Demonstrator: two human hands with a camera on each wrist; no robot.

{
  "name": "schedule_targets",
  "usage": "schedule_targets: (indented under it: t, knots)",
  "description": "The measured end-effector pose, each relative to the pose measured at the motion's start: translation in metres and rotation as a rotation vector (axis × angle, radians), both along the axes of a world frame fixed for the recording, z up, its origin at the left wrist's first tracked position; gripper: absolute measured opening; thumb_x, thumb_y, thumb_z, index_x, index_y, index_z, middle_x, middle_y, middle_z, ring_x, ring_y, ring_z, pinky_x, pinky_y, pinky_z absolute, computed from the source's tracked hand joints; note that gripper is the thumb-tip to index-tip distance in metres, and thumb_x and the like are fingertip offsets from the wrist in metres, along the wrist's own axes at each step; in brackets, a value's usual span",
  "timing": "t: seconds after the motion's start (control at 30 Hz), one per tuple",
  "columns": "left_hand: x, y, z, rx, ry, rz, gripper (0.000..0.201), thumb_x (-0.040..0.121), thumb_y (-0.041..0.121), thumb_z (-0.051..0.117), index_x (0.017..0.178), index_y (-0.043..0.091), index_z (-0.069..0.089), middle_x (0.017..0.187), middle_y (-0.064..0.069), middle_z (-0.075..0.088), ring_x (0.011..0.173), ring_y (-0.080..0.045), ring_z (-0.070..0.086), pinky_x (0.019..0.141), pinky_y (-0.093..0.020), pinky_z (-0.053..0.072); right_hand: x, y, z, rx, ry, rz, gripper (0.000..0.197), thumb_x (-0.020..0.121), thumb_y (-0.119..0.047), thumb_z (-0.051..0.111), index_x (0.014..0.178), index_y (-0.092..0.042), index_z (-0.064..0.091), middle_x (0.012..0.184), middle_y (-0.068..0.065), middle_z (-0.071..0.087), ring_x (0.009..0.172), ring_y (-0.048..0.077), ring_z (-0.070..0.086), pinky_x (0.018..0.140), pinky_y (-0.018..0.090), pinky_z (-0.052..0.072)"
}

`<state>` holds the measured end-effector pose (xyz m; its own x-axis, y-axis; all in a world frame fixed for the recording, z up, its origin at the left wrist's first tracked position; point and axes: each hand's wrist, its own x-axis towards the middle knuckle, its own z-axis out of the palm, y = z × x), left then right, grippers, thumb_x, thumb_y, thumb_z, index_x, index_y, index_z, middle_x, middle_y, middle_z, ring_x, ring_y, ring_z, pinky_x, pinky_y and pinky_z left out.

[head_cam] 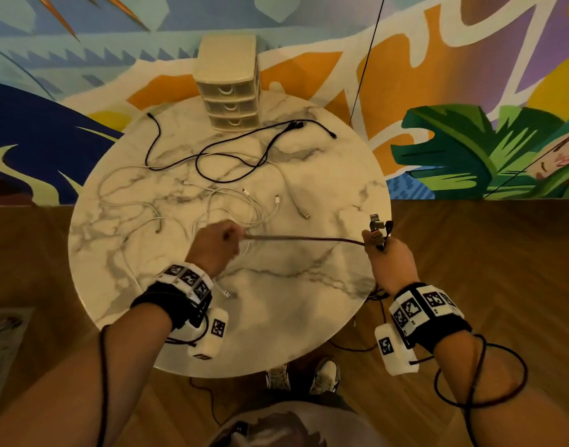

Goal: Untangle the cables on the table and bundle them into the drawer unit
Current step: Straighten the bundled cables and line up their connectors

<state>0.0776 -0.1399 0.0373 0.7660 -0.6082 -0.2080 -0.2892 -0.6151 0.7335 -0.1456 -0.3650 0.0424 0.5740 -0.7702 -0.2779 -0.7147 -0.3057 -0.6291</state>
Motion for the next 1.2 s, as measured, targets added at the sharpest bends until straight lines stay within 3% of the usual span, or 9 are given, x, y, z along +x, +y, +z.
schedule_targets:
  t: [0.1, 0.27, 0.43, 0.6, 0.67, 0.8, 0.9, 1.03, 1.2]
  knots:
    - [-0.015, -0.001, -0.002, 0.373, -0.12, -0.455, 0.015, 0.092, 0.016, 0.053, 0.088, 0.011, 0.067, 0.076, -0.002, 0.064, 0.07, -0.014, 0.055, 0.067, -0.025, 0.04, -0.008, -0.009, -0.006, -0.012, 0.017, -0.031, 0.049, 0.097, -0.045, 0.041, 0.067, -0.009, 0.057, 0.069, 0.017, 0.06, 0.071, 0.038, 0.056, 0.061, 0.038, 0.042]
    - [-0.013, -0.015, 0.025, 0.034, 0.106, -0.17, 0.013, 0.092, 0.01, 0.055, 0.085, 0.01, 0.066, 0.068, -0.008, 0.066, 0.057, -0.014, 0.059, 0.058, -0.025, 0.049, -0.028, -0.023, -0.017, 0.088, -0.026, -0.1, 0.033, 0.094, -0.034, 0.047, 0.07, -0.02, 0.065, 0.082, 0.009, 0.069, 0.081, 0.033, 0.061, 0.071, 0.04, 0.047]
    - [-0.032, -0.052, 0.08, -0.178, 0.185, -0.29, 0.01, 0.091, 0.005, 0.057, 0.088, 0.005, 0.067, 0.067, -0.013, 0.065, 0.057, -0.013, 0.058, 0.057, -0.024, 0.049, -0.032, -0.023, -0.003, 0.144, -0.223, -0.118, 0.023, 0.097, -0.023, 0.048, 0.092, -0.022, 0.07, 0.098, -0.001, 0.068, 0.098, 0.021, 0.06, 0.081, 0.033, 0.043]
    - [-0.071, -0.095, 0.122, -0.249, 0.13, -0.461, 0.005, 0.087, 0.012, 0.064, 0.087, 0.012, 0.069, 0.063, 0.008, 0.062, 0.055, -0.005, 0.058, 0.056, -0.018, 0.048, -0.018, 0.007, 0.052, 0.303, -0.579, 0.059, 0.026, 0.1, -0.014, 0.043, 0.095, -0.02, 0.068, 0.082, -0.014, 0.067, 0.066, -0.009, 0.054, 0.065, 0.013, 0.036]
    - [-0.083, -0.109, 0.131, -0.287, 0.13, -0.506, 0.005, 0.087, 0.008, 0.064, 0.087, 0.008, 0.068, 0.066, 0.006, 0.064, 0.054, -0.001, 0.059, 0.055, -0.016, 0.047, -0.014, 0.016, 0.062, 0.376, -0.632, 0.135, 0.028, 0.098, -0.004, 0.043, 0.093, -0.018, 0.066, 0.068, -0.023, 0.063, 0.061, -0.01, 0.053, 0.059, 0.01, 0.037]
    - [-0.099, -0.126, 0.137, -0.315, 0.137, -0.569, 0.009, 0.087, 0.007, 0.061, 0.088, 0.002, 0.067, 0.068, -0.013, 0.067, 0.055, -0.013, 0.061, 0.054, -0.02, 0.048, -0.014, 0.02, 0.063, 0.378, -0.623, 0.233, 0.029, 0.096, 0.003, 0.043, 0.089, -0.016, 0.064, 0.075, -0.016, 0.066, 0.066, -0.005, 0.055, 0.065, 0.009, 0.042]
    - [-0.108, -0.133, 0.136, -0.282, 0.048, -0.623, 0.012, 0.088, 0.016, 0.06, 0.09, 0.01, 0.069, 0.072, -0.003, 0.067, 0.059, -0.008, 0.059, 0.058, -0.026, 0.05, -0.014, 0.019, 0.065, 0.353, -0.574, 0.202, 0.033, 0.098, -0.002, 0.044, 0.077, -0.022, 0.062, 0.069, -0.006, 0.062, 0.061, -0.002, 0.054, 0.065, 0.011, 0.043]
    - [-0.118, -0.139, 0.134, -0.265, 0.039, -0.685, 0.015, 0.09, 0.013, 0.058, 0.1, 0.011, 0.069, 0.081, 0.01, 0.062, 0.065, 0.007, 0.054, 0.06, -0.008, 0.038, -0.013, 0.014, 0.068, 0.431, -0.492, 0.124, 0.043, 0.095, 0.005, 0.043, 0.061, -0.02, 0.051, 0.041, -0.007, 0.052, 0.039, -0.003, 0.049, 0.053, 0.011, 0.041]
    - [-0.124, -0.143, 0.13, -0.305, -0.006, -0.768, 0.024, 0.09, 0.022, 0.05, 0.1, 0.01, 0.068, 0.08, 0.007, 0.058, 0.073, -0.004, 0.054, 0.066, -0.018, 0.042, -0.018, 0.011, 0.076, 0.364, -0.421, 0.099, 0.048, 0.096, -0.003, 0.044, 0.051, -0.02, 0.049, 0.045, -0.003, 0.048, 0.036, 0.002, 0.044, 0.047, 0.017, 0.035]
